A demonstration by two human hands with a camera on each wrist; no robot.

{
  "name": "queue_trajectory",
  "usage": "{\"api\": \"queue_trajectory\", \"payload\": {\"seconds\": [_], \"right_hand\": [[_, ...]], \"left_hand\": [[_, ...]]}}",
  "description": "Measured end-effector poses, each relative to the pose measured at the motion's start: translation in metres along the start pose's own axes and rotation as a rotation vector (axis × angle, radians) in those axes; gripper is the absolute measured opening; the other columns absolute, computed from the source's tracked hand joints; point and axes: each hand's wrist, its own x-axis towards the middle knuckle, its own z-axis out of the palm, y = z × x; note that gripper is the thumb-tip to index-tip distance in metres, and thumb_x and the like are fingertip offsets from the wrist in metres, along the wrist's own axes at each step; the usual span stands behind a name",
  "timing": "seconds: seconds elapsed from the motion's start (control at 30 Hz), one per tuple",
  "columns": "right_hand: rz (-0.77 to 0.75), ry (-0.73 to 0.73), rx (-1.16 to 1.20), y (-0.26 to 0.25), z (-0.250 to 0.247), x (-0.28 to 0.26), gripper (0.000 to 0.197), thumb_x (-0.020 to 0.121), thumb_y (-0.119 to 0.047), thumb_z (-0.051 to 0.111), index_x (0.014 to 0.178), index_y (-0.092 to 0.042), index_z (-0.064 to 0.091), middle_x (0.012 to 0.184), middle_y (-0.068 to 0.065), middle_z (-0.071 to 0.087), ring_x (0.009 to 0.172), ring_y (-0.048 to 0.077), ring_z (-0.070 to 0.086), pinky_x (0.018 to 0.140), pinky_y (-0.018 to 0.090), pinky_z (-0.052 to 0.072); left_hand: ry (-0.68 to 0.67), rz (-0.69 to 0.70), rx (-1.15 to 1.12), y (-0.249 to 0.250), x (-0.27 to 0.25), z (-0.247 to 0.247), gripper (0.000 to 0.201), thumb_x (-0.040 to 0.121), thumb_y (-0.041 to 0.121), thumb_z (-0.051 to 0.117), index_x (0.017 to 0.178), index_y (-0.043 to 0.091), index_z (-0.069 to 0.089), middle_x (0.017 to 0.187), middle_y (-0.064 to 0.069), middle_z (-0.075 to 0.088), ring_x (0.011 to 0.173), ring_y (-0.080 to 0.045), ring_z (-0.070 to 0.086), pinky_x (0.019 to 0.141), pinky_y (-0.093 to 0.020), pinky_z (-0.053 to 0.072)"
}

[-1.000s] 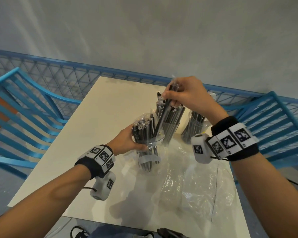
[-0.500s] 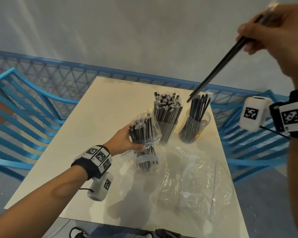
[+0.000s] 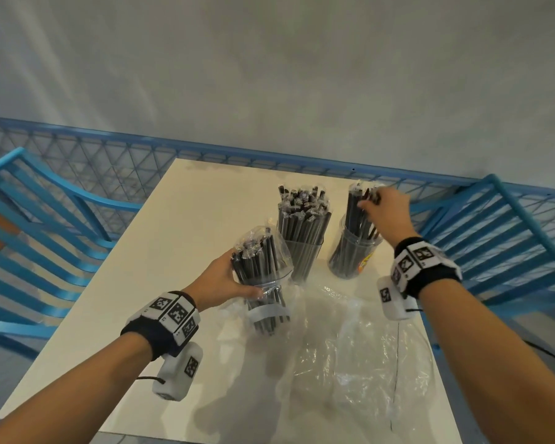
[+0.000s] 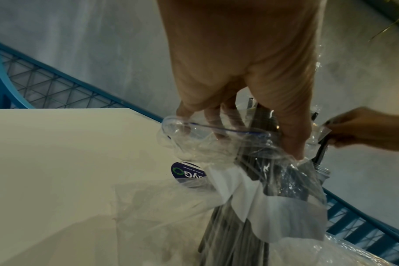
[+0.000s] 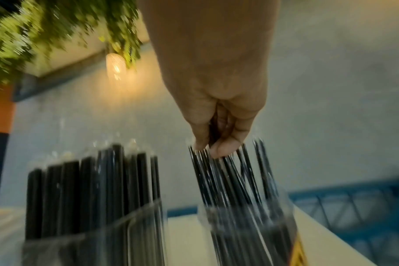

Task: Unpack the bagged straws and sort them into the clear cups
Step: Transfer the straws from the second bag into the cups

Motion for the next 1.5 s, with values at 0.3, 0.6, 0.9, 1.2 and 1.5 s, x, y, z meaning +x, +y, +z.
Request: {"api": "queue_trajectory", "payload": {"seconds": [0.3,0.6,0.9,1.2,1.5], "right_hand": [[0.100,-0.032,-0.043,-0.004,-0.013,-0.008,0.043,0.086,-0.012,0.069,0.124,0.001,0.053,0.118,0.017,0.061,0.104,0.025,0.059,0.069,0.012,0.033],[-0.277,-0.464,0.197,-0.093,0.005,-0.108,0.033,0.088,-0.024,0.067,0.119,-0.017,0.061,0.104,-0.003,0.066,0.091,0.009,0.065,0.083,0.025,0.056],[-0.155,-0.478,0.312,-0.098,0.063,-0.121,0.038,0.084,-0.011,0.073,0.119,-0.007,0.059,0.089,0.012,0.068,0.064,0.017,0.063,0.062,0.028,0.057],[-0.245,-0.355,0.373,-0.086,0.036,-0.101,0.023,0.080,-0.028,0.076,0.091,-0.009,0.071,0.081,0.008,0.074,0.075,0.022,0.072,0.076,0.044,0.059],[-0.375,-0.216,0.376,-0.106,-0.010,-0.089,0.012,0.090,-0.025,0.067,0.092,-0.013,0.069,0.075,-0.006,0.068,0.057,-0.003,0.062,0.061,0.014,0.054]], "left_hand": [[0.003,-0.009,0.018,0.001,0.002,0.001,0.083,0.065,0.017,0.090,0.133,0.026,0.044,0.119,0.014,0.059,0.115,-0.011,0.055,0.091,-0.017,0.040],[-0.005,-0.001,0.042,0.002,0.005,0.000,0.084,0.064,0.017,0.091,0.135,0.024,0.047,0.119,0.012,0.062,0.109,-0.005,0.057,0.090,-0.019,0.043],[0.015,0.003,0.052,-0.001,0.005,0.001,0.071,0.064,0.009,0.090,0.124,0.024,0.054,0.106,0.021,0.062,0.095,0.010,0.057,0.073,0.000,0.041],[-0.004,0.035,0.090,-0.004,0.007,0.002,0.081,0.062,0.023,0.091,0.133,0.018,0.054,0.113,0.011,0.063,0.107,-0.010,0.057,0.085,-0.013,0.040],[-0.001,0.023,0.090,-0.004,0.007,0.002,0.082,0.065,0.020,0.091,0.136,0.017,0.050,0.122,0.007,0.061,0.114,-0.012,0.055,0.095,-0.021,0.040]]}}
